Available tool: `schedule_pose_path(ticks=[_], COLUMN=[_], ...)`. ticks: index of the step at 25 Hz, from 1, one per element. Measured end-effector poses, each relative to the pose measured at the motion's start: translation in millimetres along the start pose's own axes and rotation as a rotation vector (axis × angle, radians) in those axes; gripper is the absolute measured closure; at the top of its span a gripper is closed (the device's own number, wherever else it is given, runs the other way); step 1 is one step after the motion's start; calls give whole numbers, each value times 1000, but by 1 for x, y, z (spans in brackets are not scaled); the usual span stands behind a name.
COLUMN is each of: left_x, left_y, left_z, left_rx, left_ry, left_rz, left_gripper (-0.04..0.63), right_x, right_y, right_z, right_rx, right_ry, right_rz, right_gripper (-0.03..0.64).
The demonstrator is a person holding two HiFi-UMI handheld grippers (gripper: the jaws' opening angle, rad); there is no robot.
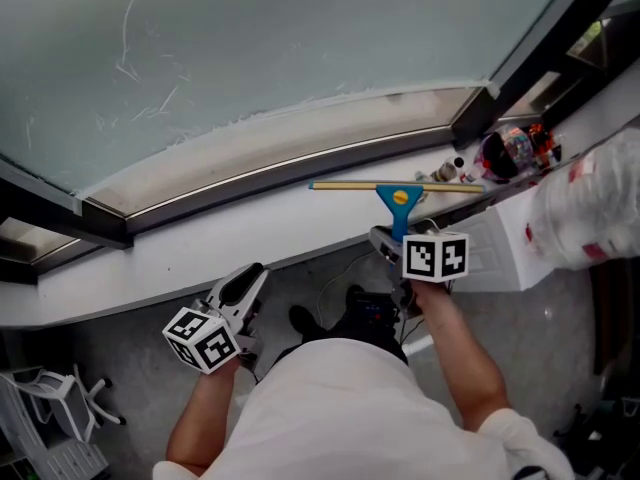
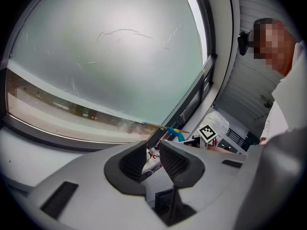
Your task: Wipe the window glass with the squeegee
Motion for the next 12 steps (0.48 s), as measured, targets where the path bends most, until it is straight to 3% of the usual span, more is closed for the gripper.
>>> schedule_pose_path(ticks=[12], left_x=[-52], left_y=[-28], left_z=[5], left_rx=[-2], left_ry=[24], left_rz=[-5], left_gripper=[488], right_x=[9], right_y=[-8], right_z=[-47], right_rx=[7], right_ry=[50], right_rz=[-102], right_gripper=[574])
Point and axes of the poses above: the fingertips, and each gripper's own axes: z forward along the fingers, x to its left, y out of its top, the point moved 6 cm from there along -z, backward along the fingers, and after that the axes turned 7 degrees about y, right-handed, at the moved point
